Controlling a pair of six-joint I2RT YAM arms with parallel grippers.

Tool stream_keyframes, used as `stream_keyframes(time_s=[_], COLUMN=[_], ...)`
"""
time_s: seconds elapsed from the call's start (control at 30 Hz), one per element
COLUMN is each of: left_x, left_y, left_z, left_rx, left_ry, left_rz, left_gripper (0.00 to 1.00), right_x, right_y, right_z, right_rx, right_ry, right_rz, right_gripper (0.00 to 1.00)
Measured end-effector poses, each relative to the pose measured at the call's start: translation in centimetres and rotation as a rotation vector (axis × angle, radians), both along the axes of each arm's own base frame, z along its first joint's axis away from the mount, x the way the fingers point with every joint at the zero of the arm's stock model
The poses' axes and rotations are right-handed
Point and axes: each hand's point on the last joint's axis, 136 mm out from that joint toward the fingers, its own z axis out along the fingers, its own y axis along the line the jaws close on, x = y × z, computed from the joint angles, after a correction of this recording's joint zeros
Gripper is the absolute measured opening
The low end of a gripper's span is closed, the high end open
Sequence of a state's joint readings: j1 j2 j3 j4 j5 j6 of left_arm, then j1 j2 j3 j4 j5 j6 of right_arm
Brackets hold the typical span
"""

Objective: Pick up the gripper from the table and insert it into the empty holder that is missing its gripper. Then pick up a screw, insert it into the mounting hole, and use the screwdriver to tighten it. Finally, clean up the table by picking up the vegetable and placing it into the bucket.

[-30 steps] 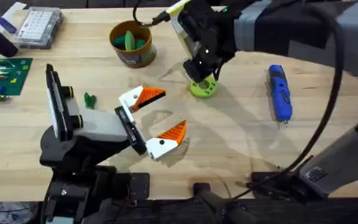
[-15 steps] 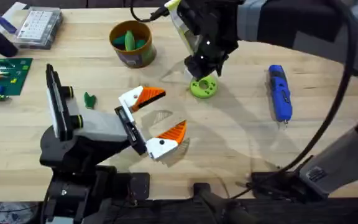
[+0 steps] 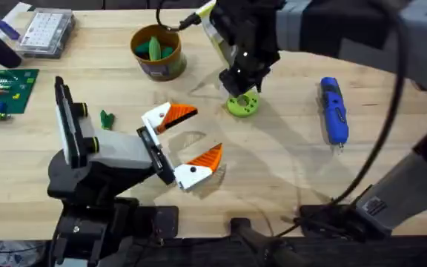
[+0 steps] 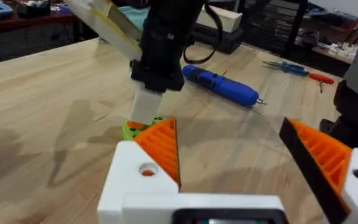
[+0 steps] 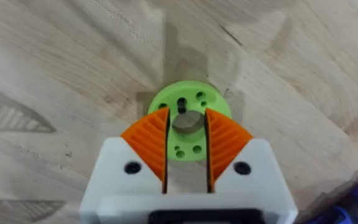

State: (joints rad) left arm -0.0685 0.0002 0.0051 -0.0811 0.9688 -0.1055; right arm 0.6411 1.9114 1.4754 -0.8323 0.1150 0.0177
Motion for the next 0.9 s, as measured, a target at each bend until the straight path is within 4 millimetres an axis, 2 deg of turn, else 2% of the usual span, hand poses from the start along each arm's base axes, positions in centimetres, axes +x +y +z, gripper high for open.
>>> stream_keyframes(time_s=[0.17,0.33,0.4,0.5,0.53,0.9], left_x=[0.0,0.0,0.0,0.0,0.0,0.0], left_y=[0.0,0.0,0.0,0.0,0.0,0.0], left_z=[0.0,0.0,0.0,0.0,0.0,0.0], left_rx=[0.0,0.0,0.0,0.0,0.0,0.0], left_ry=[0.0,0.0,0.0,0.0,0.0,0.0], left_rz=[0.0,0.0,0.0,0.0,0.0,0.0], left_gripper=[0.986,0.986,0.986,0.986,0.986,0.986], right_x=[-0.1,0.1,0.1,0.2,0.2,0.2], right_y=[-0.1,0.1,0.1,0.1,0.1,0.1], right_z=[-1.9,-1.8,-1.8,-1.8,-1.8,-1.7], right_rx=[-0.027,-0.023,-0.023,-0.022,-0.021,-0.022], right_ry=[0.037,0.032,0.031,0.027,0.026,0.027], right_rz=[0.0,0.0,0.001,0.002,0.003,0.002], right_gripper=[0.302,0.299,0.236,0.029,0.009,0.004])
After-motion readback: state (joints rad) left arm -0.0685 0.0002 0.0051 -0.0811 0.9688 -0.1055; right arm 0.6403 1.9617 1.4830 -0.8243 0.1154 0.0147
